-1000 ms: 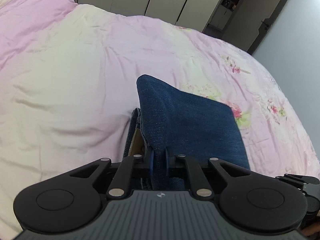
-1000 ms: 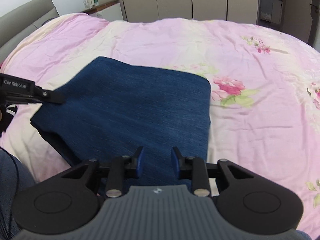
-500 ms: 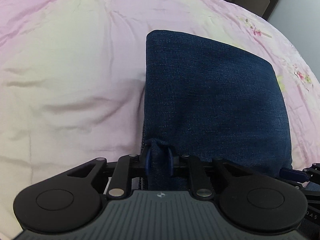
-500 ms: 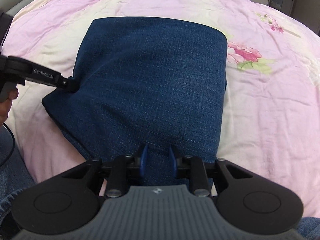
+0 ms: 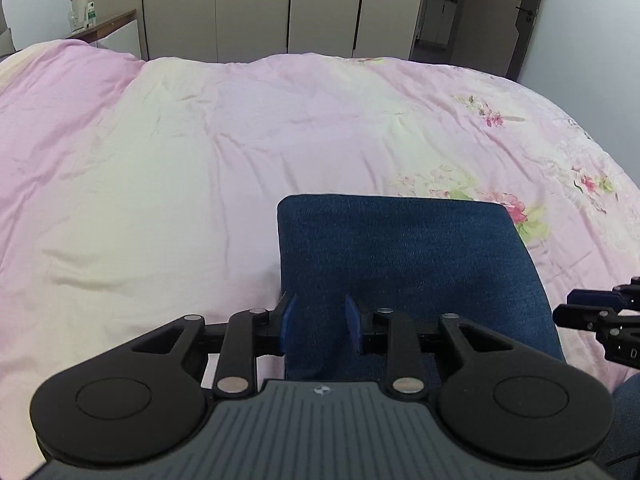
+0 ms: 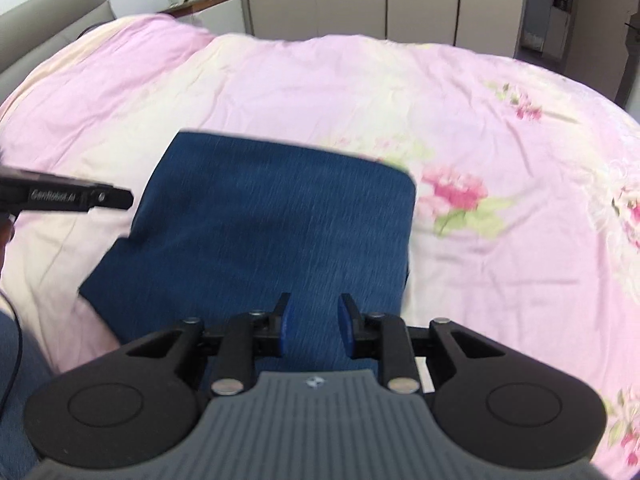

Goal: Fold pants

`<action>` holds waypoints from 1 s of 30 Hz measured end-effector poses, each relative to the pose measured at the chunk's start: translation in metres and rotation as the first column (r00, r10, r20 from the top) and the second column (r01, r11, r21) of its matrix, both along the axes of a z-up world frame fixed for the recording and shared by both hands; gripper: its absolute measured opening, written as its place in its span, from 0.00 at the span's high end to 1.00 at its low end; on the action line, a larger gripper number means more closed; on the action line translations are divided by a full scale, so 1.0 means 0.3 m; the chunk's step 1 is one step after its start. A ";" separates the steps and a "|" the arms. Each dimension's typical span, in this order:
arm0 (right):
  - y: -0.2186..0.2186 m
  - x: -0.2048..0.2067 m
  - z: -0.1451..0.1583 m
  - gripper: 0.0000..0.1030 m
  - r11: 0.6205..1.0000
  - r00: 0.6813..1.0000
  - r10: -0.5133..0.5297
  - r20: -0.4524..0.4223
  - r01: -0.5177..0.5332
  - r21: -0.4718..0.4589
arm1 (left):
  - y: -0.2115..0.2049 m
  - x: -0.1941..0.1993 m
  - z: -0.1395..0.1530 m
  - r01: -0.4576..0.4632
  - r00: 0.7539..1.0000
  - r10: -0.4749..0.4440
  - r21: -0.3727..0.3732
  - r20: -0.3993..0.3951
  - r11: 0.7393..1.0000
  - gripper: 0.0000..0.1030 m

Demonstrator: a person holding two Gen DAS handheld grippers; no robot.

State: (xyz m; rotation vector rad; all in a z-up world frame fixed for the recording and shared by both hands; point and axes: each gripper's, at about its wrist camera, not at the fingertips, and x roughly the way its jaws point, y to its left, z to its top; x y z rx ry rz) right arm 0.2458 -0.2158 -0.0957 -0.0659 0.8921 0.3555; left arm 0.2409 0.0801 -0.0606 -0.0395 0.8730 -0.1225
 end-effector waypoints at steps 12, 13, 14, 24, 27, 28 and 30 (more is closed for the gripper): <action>0.032 0.289 -0.050 0.72 0.996 0.997 -0.073 -0.003 0.073 0.041 | 0.030 0.181 -0.143 0.008 0.998 -0.012 -0.054 -0.058 0.999 0.68; 0.040 0.323 -0.071 0.72 0.996 0.997 -0.075 -0.015 0.076 0.038 | 0.029 0.190 -0.156 0.013 0.998 -0.016 -0.053 -0.065 0.998 0.68; 0.042 0.341 -0.089 0.72 0.996 0.997 -0.078 -0.026 0.079 0.033 | 0.030 0.199 -0.170 0.015 0.997 -0.019 -0.055 -0.073 0.998 0.68; 0.053 0.413 -0.240 0.72 0.996 0.993 -0.081 -0.084 0.084 0.031 | 0.026 0.250 -0.230 0.016 0.992 -0.022 -0.054 -0.123 0.998 0.68; 0.045 0.410 -0.231 0.72 0.996 0.993 -0.076 -0.085 0.080 0.042 | 0.022 0.241 -0.204 0.022 0.992 -0.027 -0.040 -0.122 0.999 0.68; 0.039 0.406 -0.222 0.71 0.996 0.994 -0.073 -0.084 0.077 0.048 | 0.021 0.234 -0.190 0.028 0.993 -0.032 -0.036 -0.117 0.999 0.67; 0.019 0.393 -0.202 0.60 0.995 0.994 -0.066 -0.084 0.072 0.068 | 0.031 0.216 -0.160 0.045 0.993 -0.050 -0.042 -0.110 0.998 0.61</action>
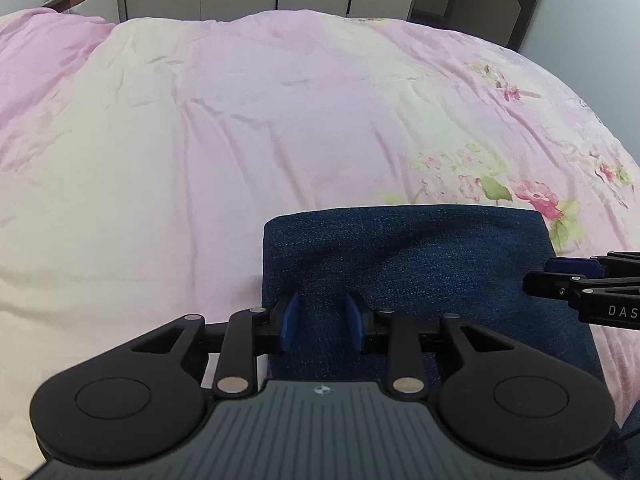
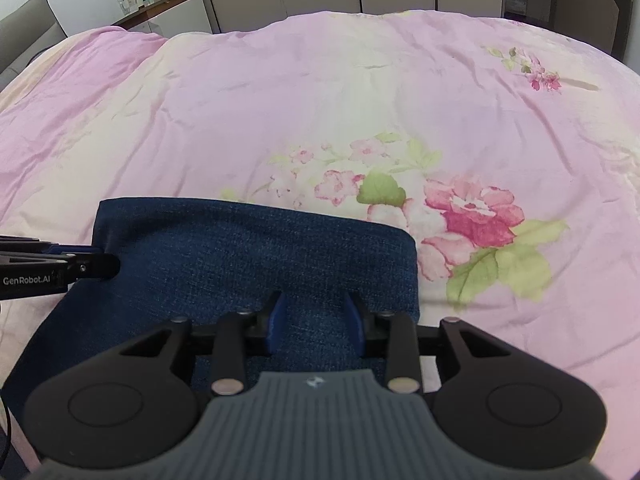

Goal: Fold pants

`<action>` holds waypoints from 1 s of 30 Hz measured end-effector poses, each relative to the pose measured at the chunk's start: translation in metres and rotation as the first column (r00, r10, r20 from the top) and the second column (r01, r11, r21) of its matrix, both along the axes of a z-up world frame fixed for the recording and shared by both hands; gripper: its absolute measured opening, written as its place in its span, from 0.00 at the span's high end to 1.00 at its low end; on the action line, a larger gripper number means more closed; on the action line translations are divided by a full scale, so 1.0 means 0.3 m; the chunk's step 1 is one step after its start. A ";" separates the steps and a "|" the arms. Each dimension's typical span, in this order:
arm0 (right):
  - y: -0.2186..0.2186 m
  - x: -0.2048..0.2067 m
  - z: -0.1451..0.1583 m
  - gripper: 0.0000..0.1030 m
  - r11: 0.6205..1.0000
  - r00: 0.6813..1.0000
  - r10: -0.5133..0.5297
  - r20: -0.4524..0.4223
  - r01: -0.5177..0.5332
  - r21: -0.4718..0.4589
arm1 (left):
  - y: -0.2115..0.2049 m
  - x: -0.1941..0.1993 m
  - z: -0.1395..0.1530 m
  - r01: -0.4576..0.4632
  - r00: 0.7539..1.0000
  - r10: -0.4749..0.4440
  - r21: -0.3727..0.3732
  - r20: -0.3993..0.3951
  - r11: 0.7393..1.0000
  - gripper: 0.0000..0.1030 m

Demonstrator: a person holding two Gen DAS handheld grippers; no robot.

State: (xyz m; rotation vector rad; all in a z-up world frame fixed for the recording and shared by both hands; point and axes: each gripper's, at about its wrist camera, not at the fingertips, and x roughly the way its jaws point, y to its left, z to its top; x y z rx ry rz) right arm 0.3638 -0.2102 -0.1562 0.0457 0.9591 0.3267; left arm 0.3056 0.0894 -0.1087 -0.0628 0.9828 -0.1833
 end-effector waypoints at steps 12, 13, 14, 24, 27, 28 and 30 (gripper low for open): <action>-0.251 -0.154 -0.057 0.32 0.949 0.967 -0.133 -0.217 0.188 0.253 | 0.257 -0.062 -0.098 -0.176 0.965 0.094 -0.339 -0.244 0.924 0.20; -0.262 -0.160 -0.077 0.32 0.934 0.959 -0.141 -0.246 0.211 0.288 | 0.262 -0.069 -0.121 -0.190 0.960 0.092 -0.372 -0.265 0.908 0.20; -0.274 -0.161 -0.095 0.32 0.918 0.952 -0.148 -0.269 0.233 0.320 | 0.262 -0.073 -0.141 -0.197 0.956 0.086 -0.397 -0.280 0.897 0.20; -0.313 -0.121 -0.188 0.37 0.825 0.917 -0.139 -0.375 0.316 0.468 | 0.250 -0.071 -0.278 -0.233 0.945 0.046 -0.571 -0.323 0.787 0.21; -0.300 -0.103 -0.206 0.40 0.816 0.918 -0.125 -0.376 0.311 0.487 | 0.247 -0.060 -0.299 -0.226 0.945 0.024 -0.599 -0.325 0.768 0.25; -0.296 -0.095 -0.213 0.43 0.811 0.918 -0.121 -0.379 0.311 0.496 | 0.252 -0.056 -0.305 -0.228 0.944 0.018 -0.613 -0.329 0.756 0.30; -0.299 -0.082 -0.226 0.46 0.793 0.912 -0.117 -0.393 0.324 0.516 | 0.261 -0.056 -0.317 -0.245 0.939 0.011 -0.648 -0.343 0.721 0.41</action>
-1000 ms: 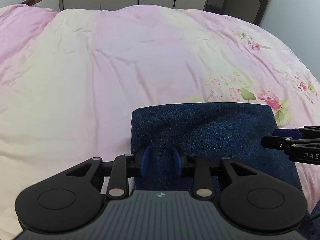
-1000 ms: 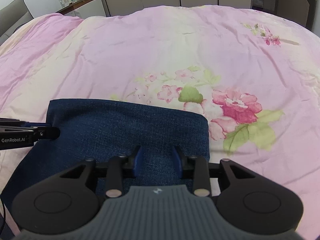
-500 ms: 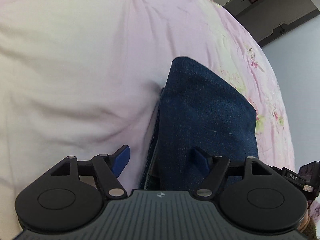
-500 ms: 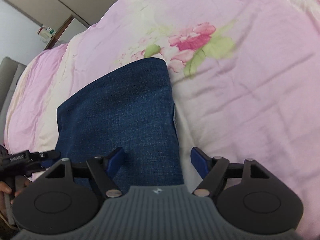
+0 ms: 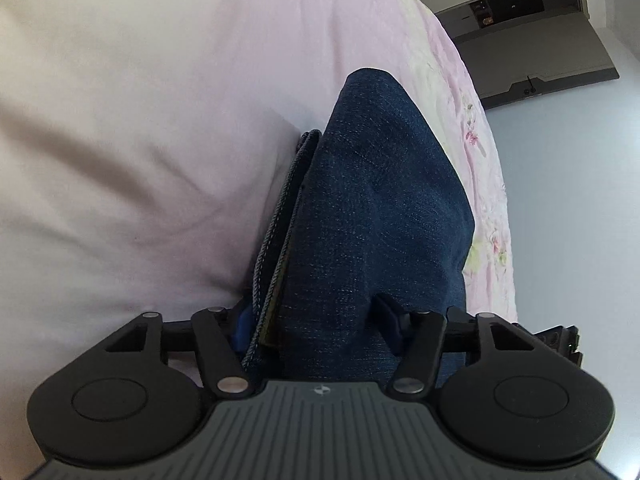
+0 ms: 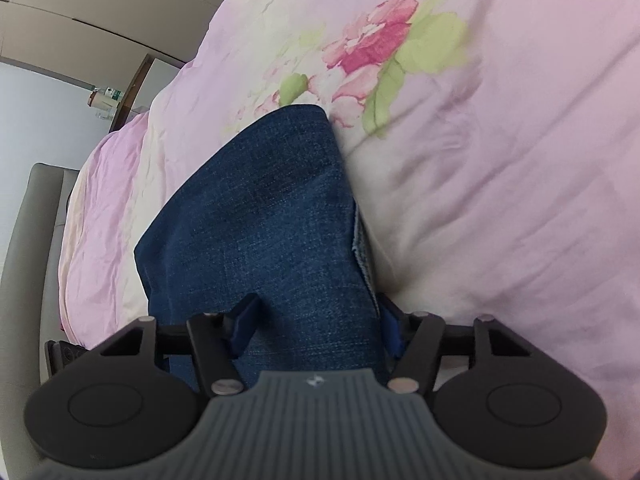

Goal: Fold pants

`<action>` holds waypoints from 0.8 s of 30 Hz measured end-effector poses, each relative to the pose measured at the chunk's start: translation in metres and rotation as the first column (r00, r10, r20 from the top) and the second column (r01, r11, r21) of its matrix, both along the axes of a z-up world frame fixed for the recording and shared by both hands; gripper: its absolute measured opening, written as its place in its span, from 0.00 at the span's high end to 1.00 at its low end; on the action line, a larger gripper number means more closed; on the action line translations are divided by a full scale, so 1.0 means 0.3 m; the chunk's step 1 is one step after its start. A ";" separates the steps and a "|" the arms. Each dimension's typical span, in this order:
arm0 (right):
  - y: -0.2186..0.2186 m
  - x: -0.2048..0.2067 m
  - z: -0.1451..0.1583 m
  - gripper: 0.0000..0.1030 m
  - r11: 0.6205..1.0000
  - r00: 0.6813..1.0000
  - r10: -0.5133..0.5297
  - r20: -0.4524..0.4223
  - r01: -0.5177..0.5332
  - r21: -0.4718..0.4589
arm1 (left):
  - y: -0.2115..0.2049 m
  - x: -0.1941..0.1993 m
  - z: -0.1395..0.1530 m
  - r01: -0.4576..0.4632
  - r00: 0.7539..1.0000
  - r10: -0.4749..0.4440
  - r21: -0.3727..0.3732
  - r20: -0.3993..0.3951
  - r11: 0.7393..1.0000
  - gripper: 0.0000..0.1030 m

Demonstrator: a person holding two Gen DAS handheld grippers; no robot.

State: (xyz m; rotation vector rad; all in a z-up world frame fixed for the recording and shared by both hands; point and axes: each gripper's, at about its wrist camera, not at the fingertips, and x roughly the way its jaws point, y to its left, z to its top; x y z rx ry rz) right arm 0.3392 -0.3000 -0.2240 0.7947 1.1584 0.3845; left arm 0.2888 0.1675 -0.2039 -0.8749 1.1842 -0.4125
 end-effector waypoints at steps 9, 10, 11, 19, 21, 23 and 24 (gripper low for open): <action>-0.042 -0.013 0.052 0.82 0.997 1.000 0.006 -0.013 -0.005 0.081 | -0.007 -0.068 0.093 -0.061 0.996 0.058 0.049 0.070 0.997 0.69; -0.044 -0.013 0.082 0.85 0.996 1.000 0.015 0.002 -0.015 0.083 | -0.008 -0.081 0.106 -0.072 0.994 0.067 0.059 0.086 0.996 0.70; -0.040 -0.015 0.111 0.85 0.996 1.000 0.021 0.014 -0.022 0.082 | -0.010 -0.092 0.118 -0.080 0.993 0.074 0.062 0.097 0.995 0.70; 0.019 -0.034 0.346 0.86 0.995 0.989 0.091 0.119 -0.094 0.023 | 0.042 -0.182 0.248 -0.140 0.976 0.131 0.043 0.175 0.989 0.73; 0.041 -0.036 0.383 0.86 0.994 0.987 0.097 0.129 -0.103 0.038 | 0.080 -0.192 0.303 -0.150 0.972 0.135 0.063 0.194 0.987 0.73; 0.067 -0.040 0.406 0.86 0.992 0.985 0.102 0.139 -0.112 0.061 | 0.126 -0.203 0.356 -0.161 0.968 0.139 0.091 0.209 0.983 0.73; 0.097 -0.030 0.421 0.86 0.990 0.983 0.109 0.146 -0.120 0.071 | 0.155 -0.208 0.382 -0.167 0.966 0.142 0.104 0.215 0.980 0.73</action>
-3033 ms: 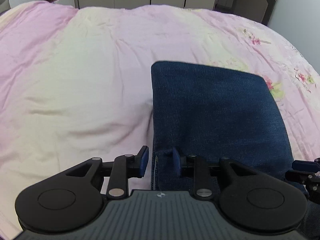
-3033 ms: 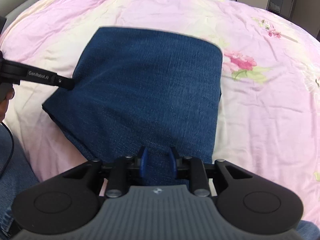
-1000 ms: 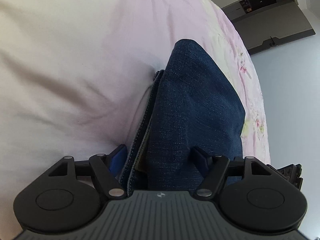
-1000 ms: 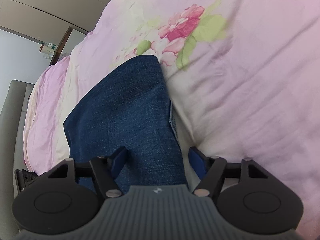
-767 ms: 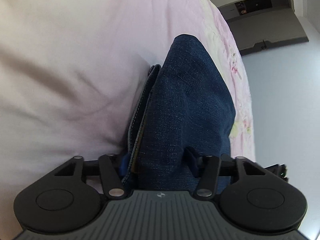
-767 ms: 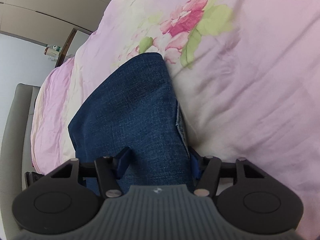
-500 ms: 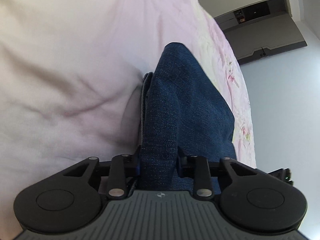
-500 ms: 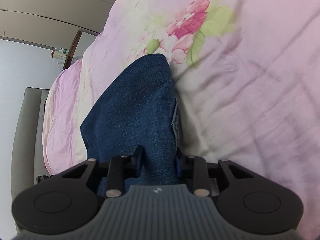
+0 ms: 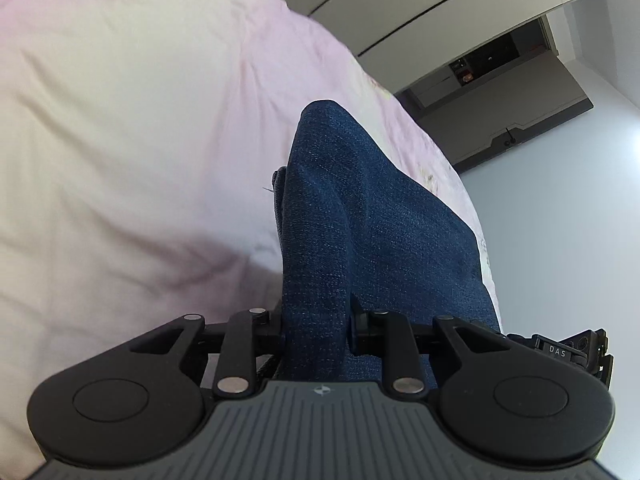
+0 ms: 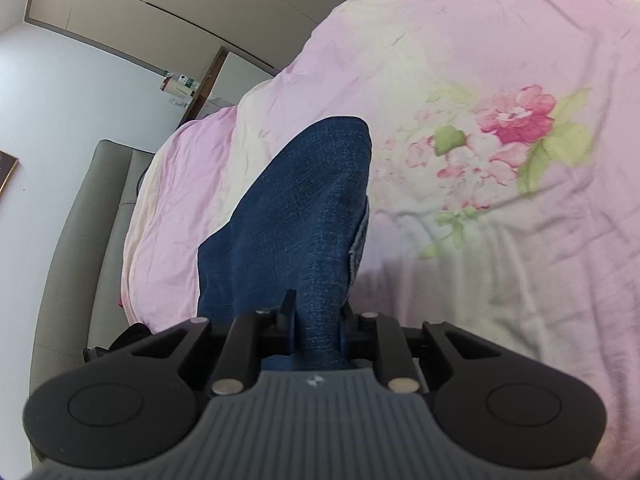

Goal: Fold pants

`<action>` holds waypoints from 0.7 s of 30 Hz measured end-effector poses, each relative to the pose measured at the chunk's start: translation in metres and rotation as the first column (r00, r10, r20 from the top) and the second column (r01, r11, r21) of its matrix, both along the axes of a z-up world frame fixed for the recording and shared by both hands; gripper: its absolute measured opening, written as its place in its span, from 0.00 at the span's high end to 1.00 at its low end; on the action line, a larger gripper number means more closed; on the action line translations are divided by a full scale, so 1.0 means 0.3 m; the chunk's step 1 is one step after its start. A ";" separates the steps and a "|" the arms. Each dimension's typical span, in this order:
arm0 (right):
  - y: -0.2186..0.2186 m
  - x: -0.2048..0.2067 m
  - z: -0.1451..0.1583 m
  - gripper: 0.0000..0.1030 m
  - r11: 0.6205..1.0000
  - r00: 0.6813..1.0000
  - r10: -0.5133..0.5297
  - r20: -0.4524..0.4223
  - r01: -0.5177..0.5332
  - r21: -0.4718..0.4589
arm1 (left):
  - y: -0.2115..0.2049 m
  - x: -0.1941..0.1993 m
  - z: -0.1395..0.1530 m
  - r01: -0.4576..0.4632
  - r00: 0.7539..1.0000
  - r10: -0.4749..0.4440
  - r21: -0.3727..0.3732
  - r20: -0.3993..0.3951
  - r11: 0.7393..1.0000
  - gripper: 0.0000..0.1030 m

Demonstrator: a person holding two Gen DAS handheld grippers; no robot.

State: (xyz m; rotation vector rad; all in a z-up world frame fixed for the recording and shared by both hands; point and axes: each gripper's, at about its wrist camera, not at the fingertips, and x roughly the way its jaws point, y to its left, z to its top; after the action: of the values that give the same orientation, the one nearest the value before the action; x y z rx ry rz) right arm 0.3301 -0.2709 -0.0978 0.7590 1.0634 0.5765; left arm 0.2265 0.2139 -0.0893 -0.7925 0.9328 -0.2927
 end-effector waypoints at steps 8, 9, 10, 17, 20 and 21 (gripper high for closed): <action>0.279 0.078 0.041 0.86 0.992 0.998 0.059 0.009 -0.059 0.108 | 0.259 0.024 0.140 -0.012 1.000 0.013 0.130 -0.005 0.991 0.73; 0.322 0.093 0.031 0.86 0.991 0.998 0.064 0.002 -0.064 0.121 | 0.288 0.032 0.138 -0.015 1.000 0.017 0.141 -0.012 0.990 0.73; 0.360 0.102 0.020 0.86 0.989 0.998 0.068 -0.009 -0.066 0.134 | 0.327 0.036 0.131 -0.023 0.999 0.027 0.148 -0.022 0.989 0.73; 0.606 0.186 -0.115 0.86 0.981 0.991 0.113 -0.073 -0.100 0.168 | 0.494 0.065 0.009 -0.048 0.994 0.062 0.158 -0.086 0.986 0.73; 0.673 0.218 -0.183 0.86 0.980 0.987 0.132 -0.091 -0.116 0.161 | 0.545 0.079 -0.068 -0.061 0.992 0.076 0.147 -0.103 0.987 0.73; 0.696 0.237 -0.213 0.86 0.980 0.986 0.135 -0.095 -0.119 0.156 | 0.574 0.085 -0.085 -0.067 0.991 0.083 0.146 -0.106 0.987 0.73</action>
State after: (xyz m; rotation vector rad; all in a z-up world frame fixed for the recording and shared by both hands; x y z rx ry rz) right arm 0.4011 -0.0620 -0.1617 0.8644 1.1821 0.7388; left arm 0.2521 0.3860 -0.1149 -0.7166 1.0153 -0.1154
